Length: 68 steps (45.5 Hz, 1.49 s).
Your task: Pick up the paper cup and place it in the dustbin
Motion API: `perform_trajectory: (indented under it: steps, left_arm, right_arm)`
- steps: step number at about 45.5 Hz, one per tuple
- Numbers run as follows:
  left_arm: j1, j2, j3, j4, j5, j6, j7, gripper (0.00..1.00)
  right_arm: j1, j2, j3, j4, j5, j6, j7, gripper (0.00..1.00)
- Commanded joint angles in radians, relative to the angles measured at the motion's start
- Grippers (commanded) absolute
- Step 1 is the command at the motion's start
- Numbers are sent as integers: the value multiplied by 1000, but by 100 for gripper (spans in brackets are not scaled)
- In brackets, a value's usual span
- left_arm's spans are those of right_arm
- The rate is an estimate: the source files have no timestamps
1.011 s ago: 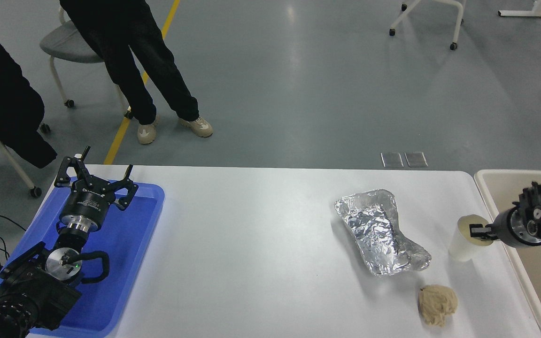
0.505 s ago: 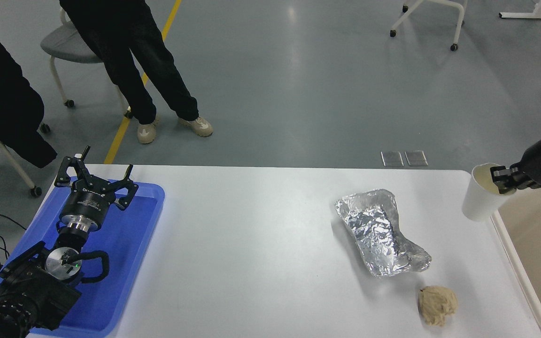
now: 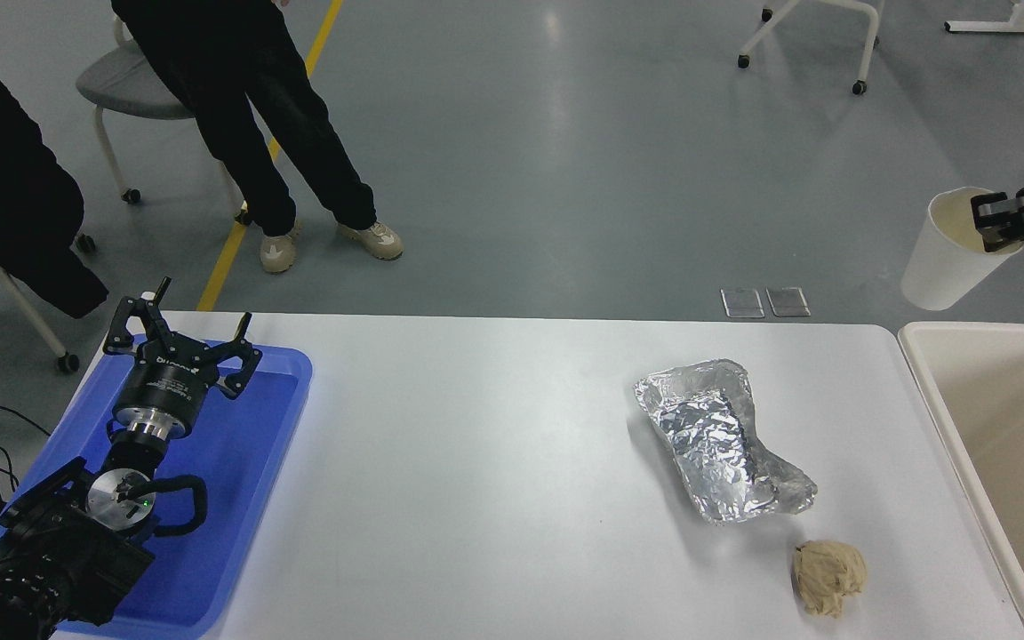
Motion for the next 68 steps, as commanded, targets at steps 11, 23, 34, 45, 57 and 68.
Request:
perform_trajectory:
  steps: [11, 23, 34, 45, 57, 68]
  left_arm:
    - [0, 0, 0, 0, 0, 0, -1, 100]
    - [0, 0, 0, 0, 0, 0, 0, 100]
    - [0, 0, 0, -3, 0, 0, -1, 100]
    - [-2, 0, 0, 0, 0, 0, -1, 100]
    - [-2, 0, 0, 0, 0, 0, -1, 100]
    - [-2, 0, 0, 0, -1, 0, 0, 100]
  right_arm:
    - [-79, -136, -16, -112, -107, 3, 5, 0]
    - [-335, -148, 5, -385, -120, -4, 109, 0]
    - [-715, -32, 88, -577, -39, -296, 191, 0]
    - [-1045, 160, 318, -796, 70, -444, 188, 0]
    - [-1191, 278, 458, -851, 83, -543, 178, 0]
    - [-1226, 301, 495, -854, 83, -564, 178, 0]
